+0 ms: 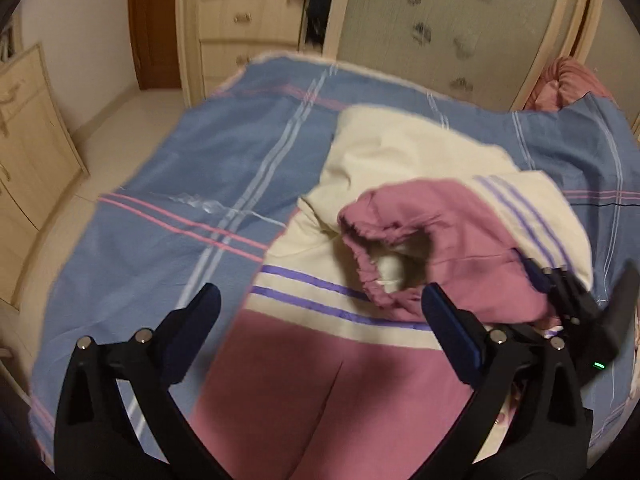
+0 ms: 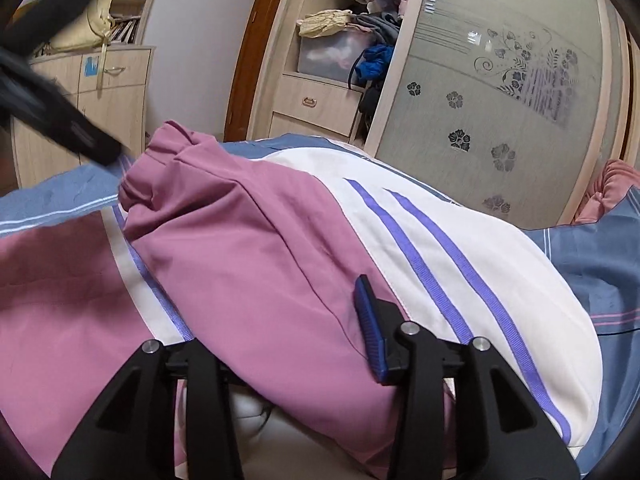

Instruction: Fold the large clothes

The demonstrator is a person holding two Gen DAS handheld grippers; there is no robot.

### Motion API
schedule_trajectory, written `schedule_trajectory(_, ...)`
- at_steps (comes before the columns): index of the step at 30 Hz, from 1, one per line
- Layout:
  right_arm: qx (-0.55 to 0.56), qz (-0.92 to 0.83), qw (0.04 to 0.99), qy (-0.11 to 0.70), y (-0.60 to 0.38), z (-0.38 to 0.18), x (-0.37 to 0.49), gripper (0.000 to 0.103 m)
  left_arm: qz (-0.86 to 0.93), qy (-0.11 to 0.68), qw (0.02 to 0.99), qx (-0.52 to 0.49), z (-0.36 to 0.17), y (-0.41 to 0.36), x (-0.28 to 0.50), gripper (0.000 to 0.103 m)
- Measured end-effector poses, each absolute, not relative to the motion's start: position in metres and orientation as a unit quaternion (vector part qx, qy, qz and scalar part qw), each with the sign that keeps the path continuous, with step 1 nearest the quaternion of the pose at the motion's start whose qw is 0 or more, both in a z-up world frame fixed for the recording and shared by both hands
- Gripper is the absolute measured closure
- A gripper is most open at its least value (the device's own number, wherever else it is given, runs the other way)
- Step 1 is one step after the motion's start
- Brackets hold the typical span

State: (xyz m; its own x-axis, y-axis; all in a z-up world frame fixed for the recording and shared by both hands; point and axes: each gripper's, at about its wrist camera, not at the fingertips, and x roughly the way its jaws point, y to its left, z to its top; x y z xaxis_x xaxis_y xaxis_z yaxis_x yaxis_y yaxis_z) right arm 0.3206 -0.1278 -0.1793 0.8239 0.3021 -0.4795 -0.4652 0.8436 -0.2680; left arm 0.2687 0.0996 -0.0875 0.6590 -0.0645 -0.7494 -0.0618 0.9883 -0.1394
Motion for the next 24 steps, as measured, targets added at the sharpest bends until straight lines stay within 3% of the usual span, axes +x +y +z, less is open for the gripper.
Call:
schedule_trajectory(4,-0.184,0.211,0.935,0.216,-0.129,-0.180,0.318,0.058,-0.055,0.282,0.954,-0.086,-0.036,0.067,0.244,0.002)
schedule_trajectory(6,-0.173,0.216,0.936,0.219,-0.133,-0.180,0.319,0.052,-0.041,0.255,0.964,-0.066,-0.035,0.042,0.261,0.003)
schedule_trajectory(7,-0.166,0.219,0.936,0.220,-0.135,-0.179,0.319,0.051,-0.017,0.261,0.964,-0.047,-0.041,0.030,0.275,0.006)
schedule_trajectory(9,-0.149,0.233,0.935,0.223,-0.142,-0.179,0.322,0.048,-0.020,0.280,0.959,-0.037,-0.072,0.011,0.308,0.026)
schedule_trajectory(10,-0.142,0.241,0.934,0.223,-0.146,-0.179,0.323,0.047,-0.034,0.291,0.955,-0.050,-0.092,0.010,0.320,0.029)
schedule_trajectory(12,-0.125,0.251,0.933,0.227,-0.156,-0.179,0.327,0.038,-0.027,0.309,0.948,-0.073,-0.128,0.020,0.336,0.029)
schedule_trajectory(15,-0.110,0.259,0.928,0.243,-0.161,-0.179,0.331,0.034,-0.048,0.306,0.946,-0.094,-0.178,0.030,0.342,0.029)
schedule_trajectory(20,-0.117,0.300,0.910,0.262,-0.164,-0.158,0.319,0.034,-0.050,0.309,0.946,-0.088,-0.184,0.028,0.346,0.029)
schedule_trajectory(22,-0.114,0.327,0.911,0.223,-0.178,-0.138,0.302,0.031,-0.047,0.312,0.945,-0.081,-0.185,0.026,0.346,0.029)
schedule_trajectory(24,-0.064,0.337,0.924,0.168,-0.203,-0.114,0.289,0.001,-0.042,0.315,0.946,-0.068,-0.186,0.021,0.347,0.029)
